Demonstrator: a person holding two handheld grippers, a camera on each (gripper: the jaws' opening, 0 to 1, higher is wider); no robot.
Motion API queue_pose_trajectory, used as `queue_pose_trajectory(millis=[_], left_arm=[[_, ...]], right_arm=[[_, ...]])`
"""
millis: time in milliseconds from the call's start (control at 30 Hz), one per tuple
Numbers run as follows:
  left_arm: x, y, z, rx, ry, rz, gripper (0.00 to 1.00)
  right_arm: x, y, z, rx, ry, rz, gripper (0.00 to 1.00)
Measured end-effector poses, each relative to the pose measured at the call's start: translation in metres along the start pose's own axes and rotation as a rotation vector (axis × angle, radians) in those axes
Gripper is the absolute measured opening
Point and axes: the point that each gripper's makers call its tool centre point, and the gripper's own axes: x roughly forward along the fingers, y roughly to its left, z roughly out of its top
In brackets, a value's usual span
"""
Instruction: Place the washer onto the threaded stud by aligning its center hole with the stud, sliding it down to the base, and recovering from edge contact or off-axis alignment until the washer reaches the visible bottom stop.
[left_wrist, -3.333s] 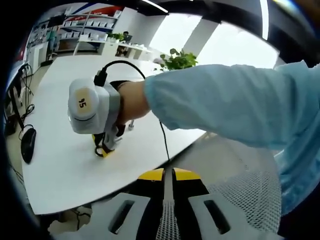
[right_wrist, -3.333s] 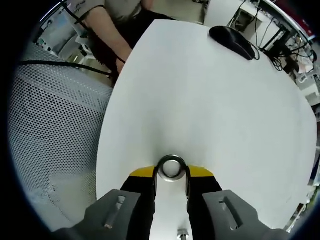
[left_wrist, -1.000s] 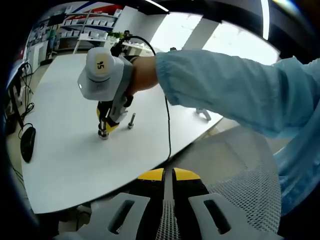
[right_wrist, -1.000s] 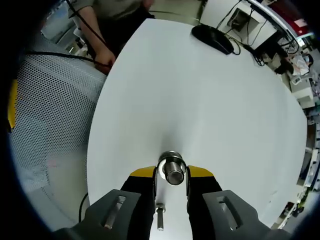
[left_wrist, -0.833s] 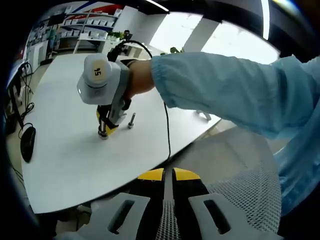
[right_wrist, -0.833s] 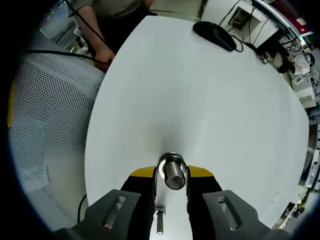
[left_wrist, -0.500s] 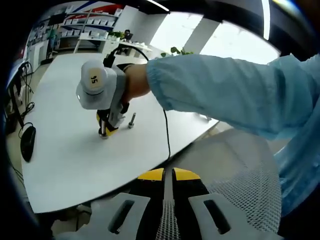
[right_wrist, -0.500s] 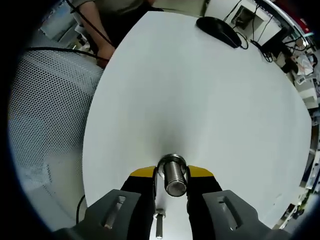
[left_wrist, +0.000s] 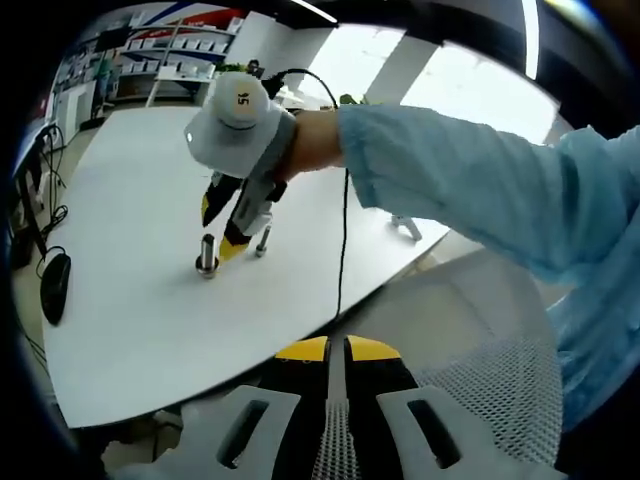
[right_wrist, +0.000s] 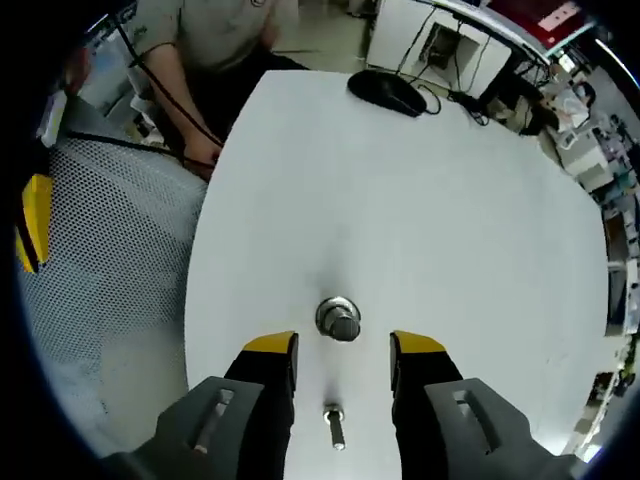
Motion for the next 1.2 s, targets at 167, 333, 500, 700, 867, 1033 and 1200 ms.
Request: queue_pose_trajectory(millis=[167, 333, 500, 700, 867, 1033, 1200], left_arm=[[0.000, 0.000, -0.001, 0.003, 0.008, -0.005, 0.03], [0.000, -0.001, -0.001, 0.007, 0.007, -0.007, 0.03], [-0.001, 0.001, 0.001, 0.001, -0.005, 0.003, 0.03], [-0.002, 0.000, 0.004, 0.008, -0.024, -0.001, 0.03], [-0.002, 0.000, 0.006, 0.012, -0.036, -0.007, 0.02], [-0.001, -0.002, 0.006, 0.017, -0.031, -0.010, 0.01], [-0.002, -0.002, 0.006, 0.015, -0.031, -0.008, 0.01]], right_arm=[[-0.054, 0.007, 0.008, 0.139, -0.173, -0.069, 0.39], [-0.120, 0.014, 0.007, 0.235, -0.376, -0.217, 0.39], [-0.181, 0.038, -0.017, 0.360, -0.513, -0.345, 0.39], [-0.230, 0.084, -0.064, 0.520, -0.594, -0.489, 0.40], [-0.255, 0.114, -0.101, 0.614, -0.633, -0.582, 0.40], [-0.285, 0.127, -0.139, 0.756, -0.783, -0.733, 0.40], [-0.282, 0.128, -0.159, 0.790, -0.822, -0.773, 0.40]])
